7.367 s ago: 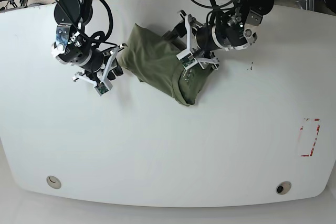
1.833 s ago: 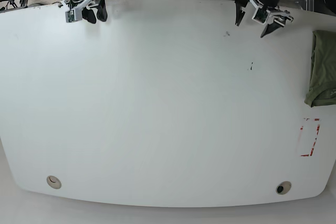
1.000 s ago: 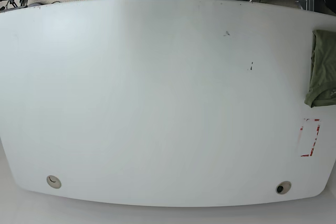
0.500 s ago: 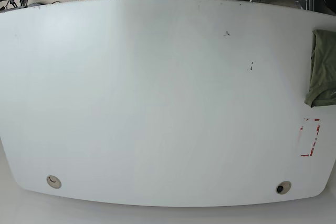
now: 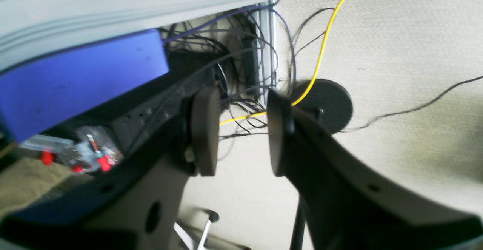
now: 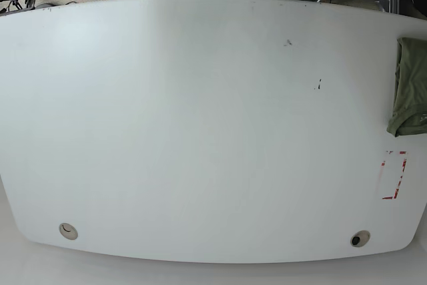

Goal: Fold the T-shirt properly

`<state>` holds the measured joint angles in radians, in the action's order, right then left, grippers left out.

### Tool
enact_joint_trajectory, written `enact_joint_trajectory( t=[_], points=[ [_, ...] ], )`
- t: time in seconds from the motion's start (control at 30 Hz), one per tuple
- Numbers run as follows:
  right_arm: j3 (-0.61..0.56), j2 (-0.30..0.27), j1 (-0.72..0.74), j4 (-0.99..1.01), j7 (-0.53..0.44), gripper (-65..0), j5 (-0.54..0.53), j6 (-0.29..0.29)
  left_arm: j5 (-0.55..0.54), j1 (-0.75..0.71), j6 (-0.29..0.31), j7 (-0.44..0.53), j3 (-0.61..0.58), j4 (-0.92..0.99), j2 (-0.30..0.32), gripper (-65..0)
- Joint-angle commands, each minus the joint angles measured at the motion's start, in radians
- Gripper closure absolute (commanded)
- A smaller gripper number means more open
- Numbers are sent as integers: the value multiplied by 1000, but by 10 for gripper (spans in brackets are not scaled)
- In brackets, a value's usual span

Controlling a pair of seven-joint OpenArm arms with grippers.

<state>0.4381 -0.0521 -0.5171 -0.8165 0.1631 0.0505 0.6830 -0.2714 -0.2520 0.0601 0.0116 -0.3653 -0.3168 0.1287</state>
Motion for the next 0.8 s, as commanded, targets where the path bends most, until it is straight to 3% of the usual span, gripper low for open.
enact_joint_trajectory(
  t=[0.0,0.1,0.27,0.57,0.77],
  points=[
    [3,-5,19,44,-4,-195,32,15,-2,20,-1,8,4,71,-2,-438],
    [3,-5,59,88,-20,-195,65,1,-6,84,-13,4,5,144,-2,-439],
    [3,-5,130,201,-26,-198,144,-78,-4,113,-104,3,5,183,-11,-439],
    [-5,-5,170,248,-26,-198,173,-131,-1,128,-102,3,-1,183,-14,-435],
    [-154,-5,170,248,-26,-198,162,-219,-2,128,-102,8,-1,181,-18,-438]
  ],
)
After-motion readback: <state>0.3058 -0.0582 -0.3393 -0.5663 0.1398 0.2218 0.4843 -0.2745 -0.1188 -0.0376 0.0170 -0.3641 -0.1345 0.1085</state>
